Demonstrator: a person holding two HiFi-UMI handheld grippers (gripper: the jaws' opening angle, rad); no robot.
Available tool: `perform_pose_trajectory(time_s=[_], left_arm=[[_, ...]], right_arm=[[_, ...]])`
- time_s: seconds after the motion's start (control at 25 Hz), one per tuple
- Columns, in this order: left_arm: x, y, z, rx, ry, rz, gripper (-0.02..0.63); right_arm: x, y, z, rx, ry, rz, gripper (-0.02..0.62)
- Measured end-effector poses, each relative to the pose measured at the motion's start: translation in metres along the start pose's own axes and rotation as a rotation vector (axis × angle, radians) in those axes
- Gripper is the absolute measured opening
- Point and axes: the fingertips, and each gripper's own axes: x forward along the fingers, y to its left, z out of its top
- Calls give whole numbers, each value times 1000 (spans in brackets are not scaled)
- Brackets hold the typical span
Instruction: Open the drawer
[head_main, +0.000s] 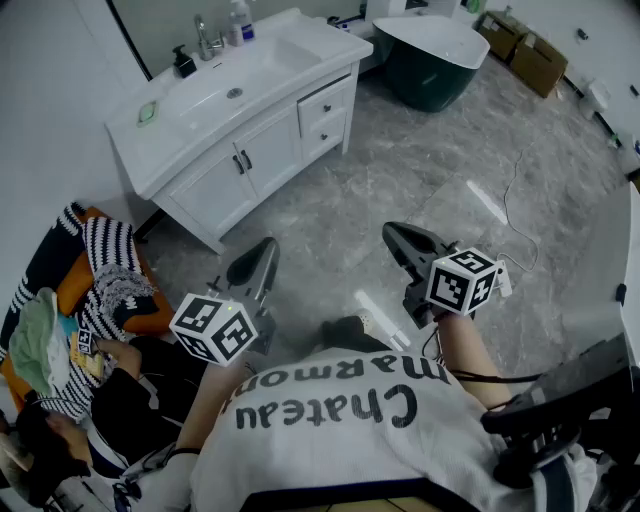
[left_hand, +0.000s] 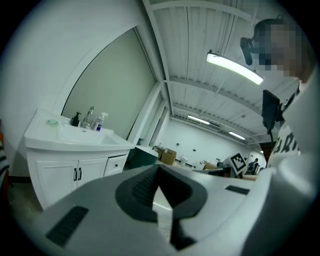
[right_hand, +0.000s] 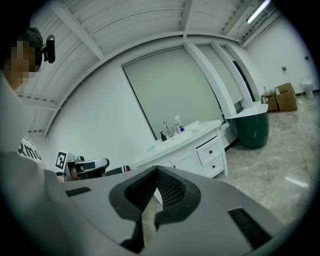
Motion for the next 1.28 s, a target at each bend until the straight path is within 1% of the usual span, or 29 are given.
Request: perform_pose_trajectory(time_s=[0.24, 0.48, 0.68, 0.84, 0.92, 1.04, 1.16, 1.28], left_arm=[[-1, -2, -2, 26, 5, 2, 9], [4, -1, -4, 23, -3, -8, 9], [18, -2, -9, -17, 1, -11, 9], [32, 5, -9, -57, -21, 11, 9], [42, 13, -8, -74, -24, 23, 9], [73, 29, 10, -81, -15, 36, 9], [108, 43, 31, -70, -20, 43, 9], [141, 56, 47, -44, -29, 61, 9]], right_arm=[[-1, 0, -5, -33, 19, -11, 8], [0, 1, -4, -45, 14, 6, 9], [1, -10, -2, 3, -7, 10, 8], [13, -28, 5, 8, -29, 14, 8], [26, -37, 14, 5, -38, 28, 9], [52, -55, 41, -14, -21, 45, 8], [78, -81, 62, -34, 12, 50, 8], [102, -105, 85, -58, 23, 71, 8]])
